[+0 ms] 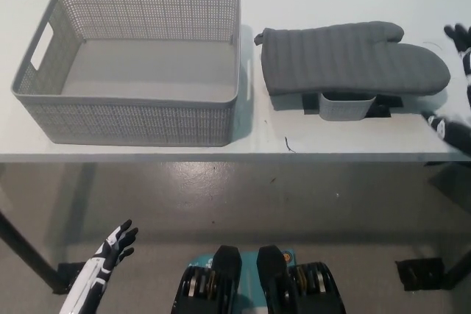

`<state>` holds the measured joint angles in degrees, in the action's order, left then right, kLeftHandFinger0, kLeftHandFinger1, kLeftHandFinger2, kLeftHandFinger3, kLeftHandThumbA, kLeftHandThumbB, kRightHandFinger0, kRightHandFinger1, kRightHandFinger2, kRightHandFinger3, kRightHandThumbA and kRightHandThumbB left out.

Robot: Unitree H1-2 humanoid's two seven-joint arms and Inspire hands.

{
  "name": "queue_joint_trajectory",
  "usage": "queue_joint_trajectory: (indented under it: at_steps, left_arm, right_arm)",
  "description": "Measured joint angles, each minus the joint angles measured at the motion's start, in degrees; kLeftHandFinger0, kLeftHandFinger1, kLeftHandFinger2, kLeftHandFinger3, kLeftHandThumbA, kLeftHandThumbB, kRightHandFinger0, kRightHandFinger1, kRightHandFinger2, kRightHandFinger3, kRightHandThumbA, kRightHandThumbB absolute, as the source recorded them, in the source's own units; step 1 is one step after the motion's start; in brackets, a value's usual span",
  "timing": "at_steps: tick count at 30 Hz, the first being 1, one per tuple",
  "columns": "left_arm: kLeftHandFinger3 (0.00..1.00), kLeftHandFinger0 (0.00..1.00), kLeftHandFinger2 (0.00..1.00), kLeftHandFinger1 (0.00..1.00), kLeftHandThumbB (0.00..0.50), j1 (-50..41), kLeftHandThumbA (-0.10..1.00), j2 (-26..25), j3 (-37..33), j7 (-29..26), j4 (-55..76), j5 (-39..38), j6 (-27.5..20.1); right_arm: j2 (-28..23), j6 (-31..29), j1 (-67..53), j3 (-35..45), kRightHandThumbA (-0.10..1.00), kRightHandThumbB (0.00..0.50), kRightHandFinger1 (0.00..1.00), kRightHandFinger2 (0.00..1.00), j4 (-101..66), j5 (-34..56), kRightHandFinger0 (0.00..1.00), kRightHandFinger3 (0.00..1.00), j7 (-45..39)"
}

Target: Usethe right hand to pick up a oven gloves on top of a leveled container and place it into another larger container on the left side

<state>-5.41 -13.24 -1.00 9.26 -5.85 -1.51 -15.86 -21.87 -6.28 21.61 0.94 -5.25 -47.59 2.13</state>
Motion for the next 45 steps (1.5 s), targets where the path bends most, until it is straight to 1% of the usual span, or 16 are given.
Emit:
queue_joint_trajectory:
  at_steps: [1,6,9,11,15,16,19,29,31,38,42,45]
  left_arm:
    - [1.00,1.00,1.00,1.00,0.491,-0.1,1.00,0.0,0.3,0.0,0.0,0.0,-0.1]
    - [1.00,1.00,1.00,1.00,0.465,-0.7,1.00,0.0,1.1,0.0,0.2,0.0,-1.1]
    - [1.00,1.00,1.00,1.00,0.481,-0.9,1.00,0.0,1.2,0.0,0.2,0.1,-1.5]
    - [1.00,1.00,1.00,1.00,0.491,-1.0,1.00,0.0,1.3,0.0,0.2,0.1,-1.6]
    - [1.00,1.00,1.00,1.00,0.489,-0.9,1.00,0.0,1.3,0.0,0.2,0.2,-1.7]
    - [1.00,1.00,1.00,1.00,0.475,-0.9,1.00,0.0,1.3,0.0,0.2,0.3,-1.7]
    - [1.00,1.00,1.00,1.00,0.459,-0.9,1.00,-0.1,1.3,0.0,0.2,0.3,-1.8]
    - [1.00,1.00,1.00,1.00,0.478,-0.9,1.00,-0.1,1.3,0.0,0.2,0.4,-2.1]
    - [1.00,1.00,1.00,1.00,0.464,-0.8,1.00,-0.1,1.3,0.0,0.2,0.4,-2.1]
    - [1.00,1.00,1.00,1.00,0.457,-0.9,1.00,-0.1,1.3,0.1,0.2,0.6,-2.1]
    - [1.00,1.00,1.00,1.00,0.471,-0.8,1.00,-0.1,1.3,0.1,0.2,0.6,-2.1]
    - [1.00,1.00,1.00,1.00,0.457,-0.8,1.00,-0.1,1.3,0.1,0.2,0.6,-2.1]
  right_arm:
    - [-0.5,1.3,1.2,-0.4,1.00,0.477,1.00,1.00,0.6,-1.9,1.00,1.00,-0.4]
    - [-1.8,5.8,5.0,-2.9,1.00,0.478,1.00,1.00,3.3,-7.5,1.00,1.00,-1.9]
    - [-2.2,7.9,6.9,-4.3,1.00,0.490,1.00,1.00,5.6,-9.8,1.00,1.00,-2.2]
    - [-2.2,9.1,7.7,-5.3,1.00,0.487,1.00,1.00,7.3,-11.0,1.00,1.00,-2.2]
    - [-2.2,10.7,8.2,-6.9,1.00,0.499,1.00,1.00,10.0,-12.3,1.00,1.00,-2.2]
    - [-2.2,10.9,8.2,-7.2,1.00,0.500,1.00,1.00,10.5,-12.4,1.00,1.00,-2.2]
    - [-2.0,11.7,8.3,-8.3,1.00,0.500,1.00,1.00,12.0,-12.5,1.00,1.00,-2.2]
    - [-1.3,12.9,9.0,-9.7,1.00,0.500,1.00,1.00,13.6,-11.9,1.00,1.00,-2.3]
    - [-1.3,13.1,9.4,-10.1,1.00,0.500,1.00,1.00,13.7,-11.9,1.00,1.00,-2.3]
    - [-0.3,13.2,10.7,-11.4,1.00,0.500,1.00,1.00,16.0,-11.9,1.00,1.00,-1.9]
    - [0.1,13.3,11.7,-12.1,1.00,0.500,1.00,1.00,16.8,-11.9,1.00,1.00,-1.7]
    - [0.3,13.6,13.1,-12.8,1.00,0.500,1.00,1.00,18.4,-11.9,1.00,1.00,-1.7]
